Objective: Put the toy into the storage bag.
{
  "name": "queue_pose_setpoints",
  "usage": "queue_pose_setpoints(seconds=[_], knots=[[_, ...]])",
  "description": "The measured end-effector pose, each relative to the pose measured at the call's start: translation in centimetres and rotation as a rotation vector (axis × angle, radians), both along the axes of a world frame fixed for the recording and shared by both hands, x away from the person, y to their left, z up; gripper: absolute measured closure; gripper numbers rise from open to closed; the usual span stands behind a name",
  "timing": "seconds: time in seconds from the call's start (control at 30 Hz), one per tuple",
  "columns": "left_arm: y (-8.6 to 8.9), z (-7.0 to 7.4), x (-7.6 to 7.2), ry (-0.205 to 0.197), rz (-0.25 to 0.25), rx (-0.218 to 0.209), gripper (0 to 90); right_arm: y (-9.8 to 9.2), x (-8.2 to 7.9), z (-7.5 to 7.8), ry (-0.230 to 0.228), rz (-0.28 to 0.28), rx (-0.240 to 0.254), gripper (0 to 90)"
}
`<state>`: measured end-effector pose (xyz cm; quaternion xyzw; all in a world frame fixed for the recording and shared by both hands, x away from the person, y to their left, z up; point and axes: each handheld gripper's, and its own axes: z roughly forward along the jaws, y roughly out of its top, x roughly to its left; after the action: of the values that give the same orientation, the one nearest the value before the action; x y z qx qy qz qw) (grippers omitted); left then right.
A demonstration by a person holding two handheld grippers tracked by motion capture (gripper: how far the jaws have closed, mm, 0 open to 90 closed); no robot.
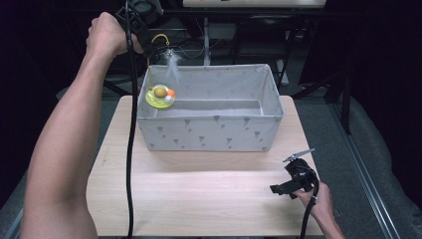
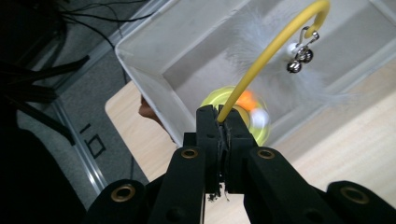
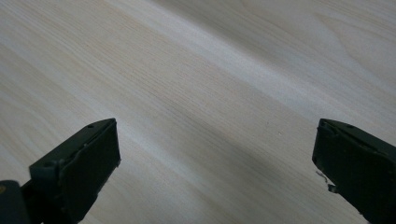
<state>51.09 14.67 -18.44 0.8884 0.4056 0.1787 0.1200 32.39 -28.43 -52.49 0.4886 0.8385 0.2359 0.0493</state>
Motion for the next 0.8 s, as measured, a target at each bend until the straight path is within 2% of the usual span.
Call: queue_pose_setpoints(seconds=[0.33,0.47,0.6,0.8], knots=[[-0.1,-1.6,0.5,-0.005,-0.007,-0.012,88.0,-0.1,0.0,0.0,0.002,0.007,-0.022,0.7],[-0.2,-2.2,0.7,-0.005,-0.013,-0.012,88.0,0.0,0.0,0.0,0.004,0.009,-0.015,0.7],[-0.2,-2.5,0.9,-0.002,-0.011,-0.027,88.0,-0.1,0.0,0.0,0.004,0.009,-0.023,0.7],[-0.3,-2.9,1.0,0.000,-0.011,-0.020,88.0,0.0,0.0,0.0,0.010,0.013,-0.022,0.7]])
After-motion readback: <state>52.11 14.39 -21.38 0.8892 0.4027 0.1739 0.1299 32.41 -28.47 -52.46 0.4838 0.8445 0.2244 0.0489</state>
